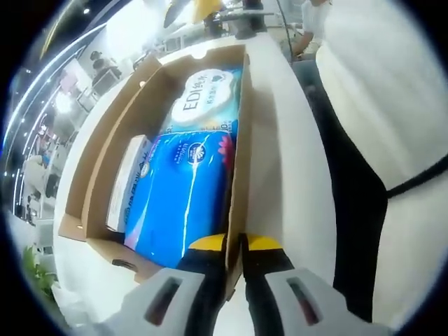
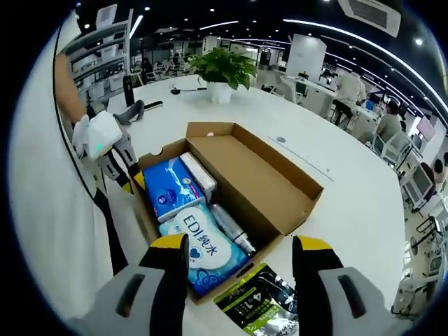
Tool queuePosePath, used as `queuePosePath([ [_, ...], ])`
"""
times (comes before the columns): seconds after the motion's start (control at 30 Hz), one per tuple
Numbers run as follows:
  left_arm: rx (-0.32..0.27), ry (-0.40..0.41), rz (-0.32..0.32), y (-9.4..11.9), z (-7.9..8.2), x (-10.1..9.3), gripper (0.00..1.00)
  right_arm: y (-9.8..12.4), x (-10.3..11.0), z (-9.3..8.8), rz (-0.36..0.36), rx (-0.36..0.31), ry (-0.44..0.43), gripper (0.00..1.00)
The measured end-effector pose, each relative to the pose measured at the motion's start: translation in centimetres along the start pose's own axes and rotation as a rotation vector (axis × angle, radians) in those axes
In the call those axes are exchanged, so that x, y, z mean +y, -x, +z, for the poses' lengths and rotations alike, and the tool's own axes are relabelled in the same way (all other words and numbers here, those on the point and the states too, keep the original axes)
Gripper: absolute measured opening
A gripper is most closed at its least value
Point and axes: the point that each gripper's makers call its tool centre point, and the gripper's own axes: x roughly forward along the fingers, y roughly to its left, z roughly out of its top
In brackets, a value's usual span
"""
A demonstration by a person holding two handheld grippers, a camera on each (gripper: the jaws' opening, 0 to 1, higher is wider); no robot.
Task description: Operate the shoe box by opening the lid, removing the specified soft item, and placing it in the target area until the item is outside and the box remains undamaged.
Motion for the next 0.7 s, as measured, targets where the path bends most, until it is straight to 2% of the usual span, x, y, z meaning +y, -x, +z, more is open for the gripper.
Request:
queuePosePath([
  [0.07, 0.0, -0.002, -0.006, 0.0, 0.0, -0.1, 0.07, -0.5, 0.2, -0.1, -0.005, -0.017, -0.016, 0.54],
  [0.1, 0.002, -0.029, -0.02, 0.0, 0.0, -0.2, 0.07, -0.6, -0.4, -0.4, -0.049, -0.002, -0.003, 0.49],
  [0.13, 0.006, -0.029, -0.022, 0.0, 0.0, -0.2, 0.06, -0.7, -0.3, -0.5, -0.05, 0.006, 0.009, 0.46],
  [0.3, 0.033, -0.024, -0.026, -0.1, -0.2, -0.2, 0.06, -0.6, 0.6, -0.2, -0.017, 0.002, 0.021, 0.49],
  [0.47, 0.033, -0.042, -0.034, -0.1, -0.2, -0.2, 0.05, -0.6, 0.8, -0.6, 0.017, 0.024, 0.035, 0.55],
  [0.63, 0.044, -0.043, -0.045, -0.2, -0.3, -0.2, 0.04, -0.6, 0.7, -0.7, 0.03, 0.041, 0.065, 0.54],
  [0.67, 0.052, -0.043, -0.07, -0.1, -0.3, -0.6, 0.03, -0.8, 0.6, -0.7, 0.032, 0.043, 0.055, 0.54],
  [0.7, 0.07, 0.008, -0.11, 0.0, -0.3, -1.3, 0.02, -1.0, 0.6, -0.9, 0.028, 0.056, 0.041, 0.53],
])
